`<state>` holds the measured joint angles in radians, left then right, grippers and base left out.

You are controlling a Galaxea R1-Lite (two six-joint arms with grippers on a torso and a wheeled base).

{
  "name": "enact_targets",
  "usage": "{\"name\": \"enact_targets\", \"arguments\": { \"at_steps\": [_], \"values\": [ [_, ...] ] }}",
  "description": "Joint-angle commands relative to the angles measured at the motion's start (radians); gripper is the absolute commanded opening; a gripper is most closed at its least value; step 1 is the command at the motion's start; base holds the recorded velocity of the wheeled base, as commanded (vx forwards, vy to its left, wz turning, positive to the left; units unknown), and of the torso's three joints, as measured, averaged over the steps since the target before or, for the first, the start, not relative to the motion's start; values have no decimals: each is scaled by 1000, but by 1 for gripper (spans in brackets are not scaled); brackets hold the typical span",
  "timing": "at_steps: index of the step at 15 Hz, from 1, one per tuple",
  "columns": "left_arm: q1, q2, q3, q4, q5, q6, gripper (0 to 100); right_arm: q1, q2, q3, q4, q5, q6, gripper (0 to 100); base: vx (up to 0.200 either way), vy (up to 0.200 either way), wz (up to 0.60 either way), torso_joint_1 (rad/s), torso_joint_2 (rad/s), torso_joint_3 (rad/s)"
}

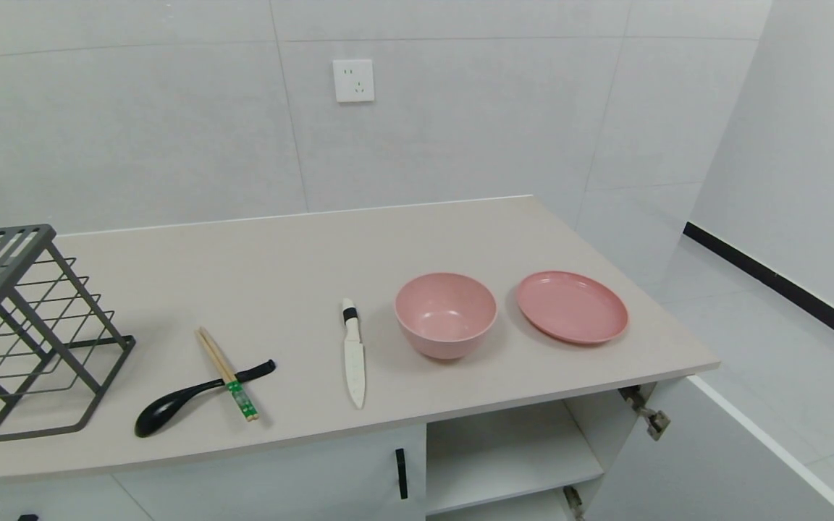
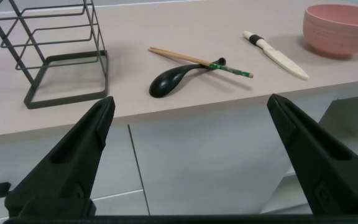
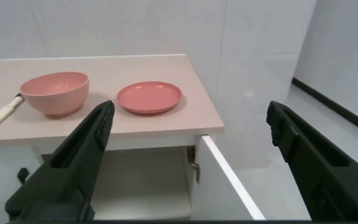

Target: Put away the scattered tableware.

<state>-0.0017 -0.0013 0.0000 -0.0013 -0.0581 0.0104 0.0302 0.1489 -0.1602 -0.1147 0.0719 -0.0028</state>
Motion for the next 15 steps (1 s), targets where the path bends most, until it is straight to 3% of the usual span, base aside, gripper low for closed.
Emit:
{"name": "enact_targets", "arguments": {
  "at_steps": [1,6,15],
  "values": [
    [0,1,0,0,0,0,100,82,207,-68,3,11,3,100,0,0,0,0,0,0],
    [0,1,0,0,0,0,100,154,393,-91,1,12,67,100,0,0,0,0,0,0],
    [0,1,0,0,0,2,100,149,704,-211,-2,69,119,100,0,0,0,0,0,0]
  ]
}}
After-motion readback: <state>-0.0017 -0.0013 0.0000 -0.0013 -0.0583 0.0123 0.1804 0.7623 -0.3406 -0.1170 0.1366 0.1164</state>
